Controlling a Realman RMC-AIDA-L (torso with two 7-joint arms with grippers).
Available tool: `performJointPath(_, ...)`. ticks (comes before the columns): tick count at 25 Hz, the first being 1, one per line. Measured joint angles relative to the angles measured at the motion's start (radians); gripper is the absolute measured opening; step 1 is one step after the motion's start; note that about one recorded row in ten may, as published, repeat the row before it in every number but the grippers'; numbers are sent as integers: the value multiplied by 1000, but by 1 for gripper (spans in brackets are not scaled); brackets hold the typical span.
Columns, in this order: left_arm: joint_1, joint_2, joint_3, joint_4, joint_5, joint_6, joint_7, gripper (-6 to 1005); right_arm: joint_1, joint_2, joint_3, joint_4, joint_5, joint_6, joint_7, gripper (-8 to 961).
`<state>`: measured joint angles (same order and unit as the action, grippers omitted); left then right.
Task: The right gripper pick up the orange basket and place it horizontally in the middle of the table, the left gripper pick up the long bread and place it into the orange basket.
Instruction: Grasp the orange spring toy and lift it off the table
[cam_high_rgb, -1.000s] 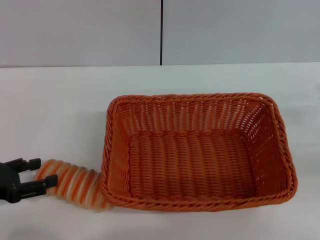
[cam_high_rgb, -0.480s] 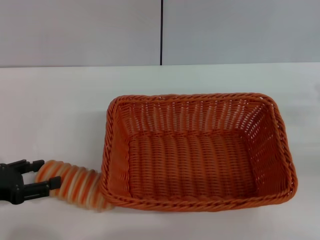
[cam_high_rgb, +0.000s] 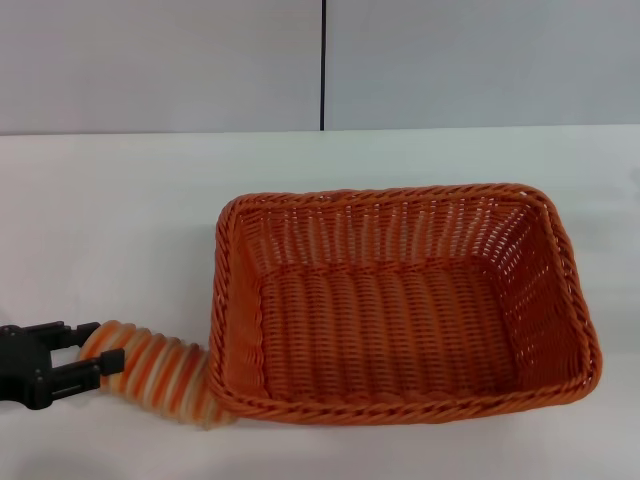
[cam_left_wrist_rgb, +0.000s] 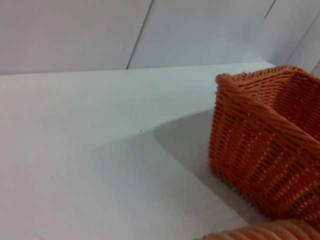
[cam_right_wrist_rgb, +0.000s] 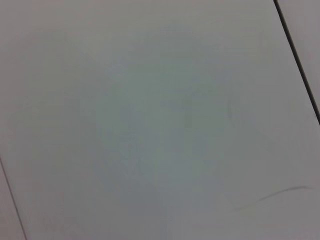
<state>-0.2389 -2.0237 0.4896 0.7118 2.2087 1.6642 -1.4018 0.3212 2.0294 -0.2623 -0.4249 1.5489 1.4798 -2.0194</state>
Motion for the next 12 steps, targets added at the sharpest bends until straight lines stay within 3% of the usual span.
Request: performJointPath(12, -10, 0, 4, 0, 2, 9, 0, 507, -1, 1, 2, 0, 1, 0, 1, 488)
